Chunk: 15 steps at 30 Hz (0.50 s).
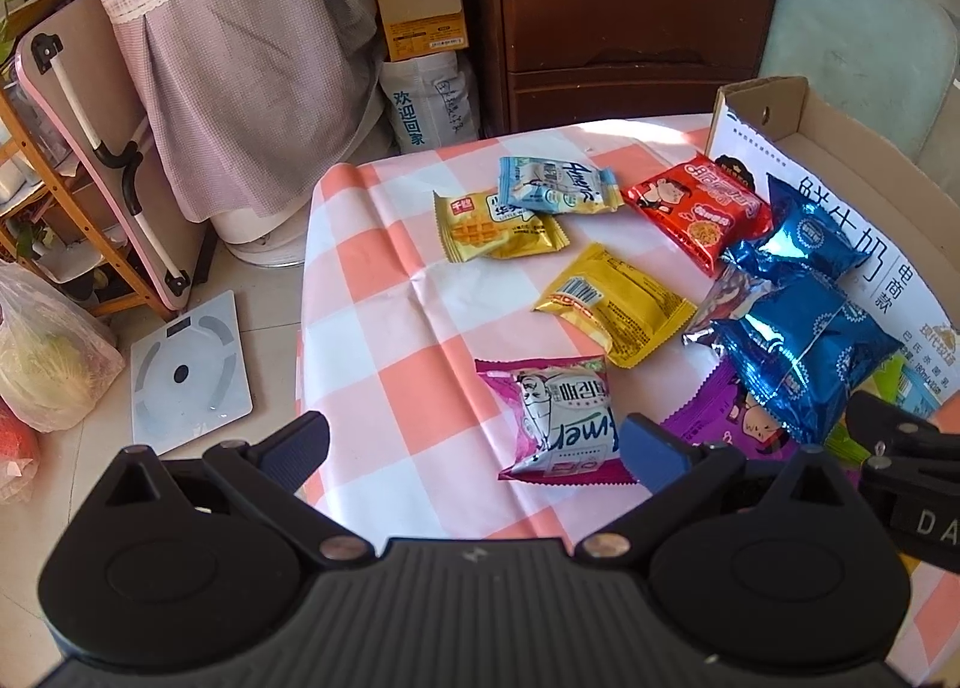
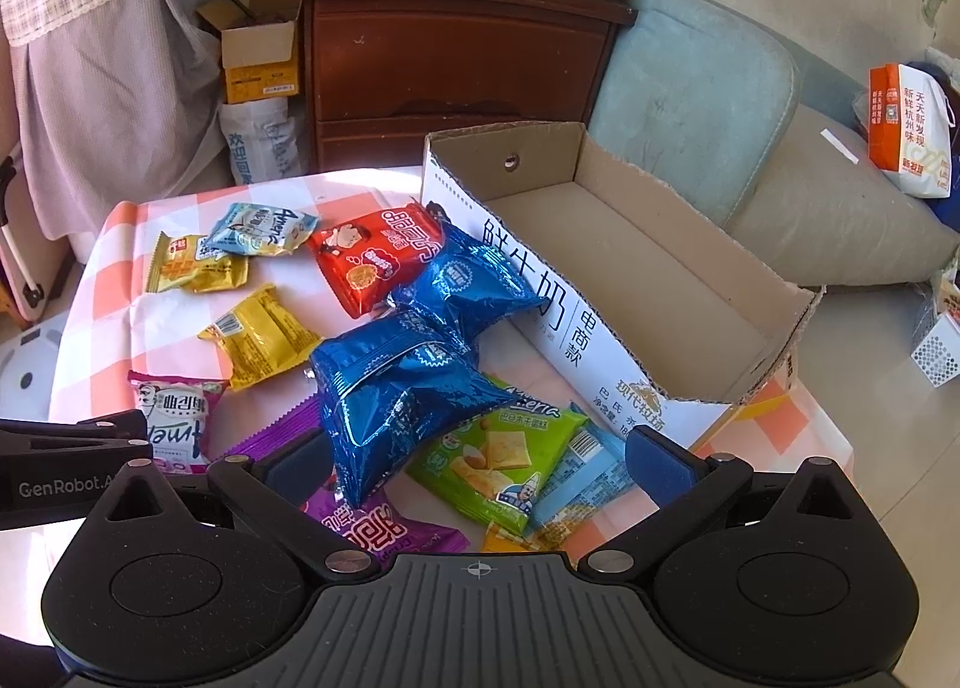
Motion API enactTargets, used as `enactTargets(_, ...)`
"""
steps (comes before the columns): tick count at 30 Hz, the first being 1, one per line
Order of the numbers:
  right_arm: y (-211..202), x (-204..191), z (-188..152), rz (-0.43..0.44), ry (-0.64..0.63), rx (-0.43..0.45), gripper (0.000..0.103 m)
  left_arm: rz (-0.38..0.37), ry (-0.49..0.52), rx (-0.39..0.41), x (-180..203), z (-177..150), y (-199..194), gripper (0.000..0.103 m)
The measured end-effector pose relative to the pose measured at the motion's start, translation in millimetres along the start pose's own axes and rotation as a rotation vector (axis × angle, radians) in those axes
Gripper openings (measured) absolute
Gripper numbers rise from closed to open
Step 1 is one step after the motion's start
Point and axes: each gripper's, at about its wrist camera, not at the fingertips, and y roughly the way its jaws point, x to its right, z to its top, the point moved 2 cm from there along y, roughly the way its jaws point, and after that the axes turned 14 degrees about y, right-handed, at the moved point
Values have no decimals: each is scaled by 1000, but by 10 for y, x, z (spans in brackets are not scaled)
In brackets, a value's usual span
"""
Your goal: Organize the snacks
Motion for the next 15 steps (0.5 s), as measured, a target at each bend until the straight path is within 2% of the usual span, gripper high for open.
enactTargets(15,11,24,11,6,10,-2,103,30,14,25,0,1,-39,102)
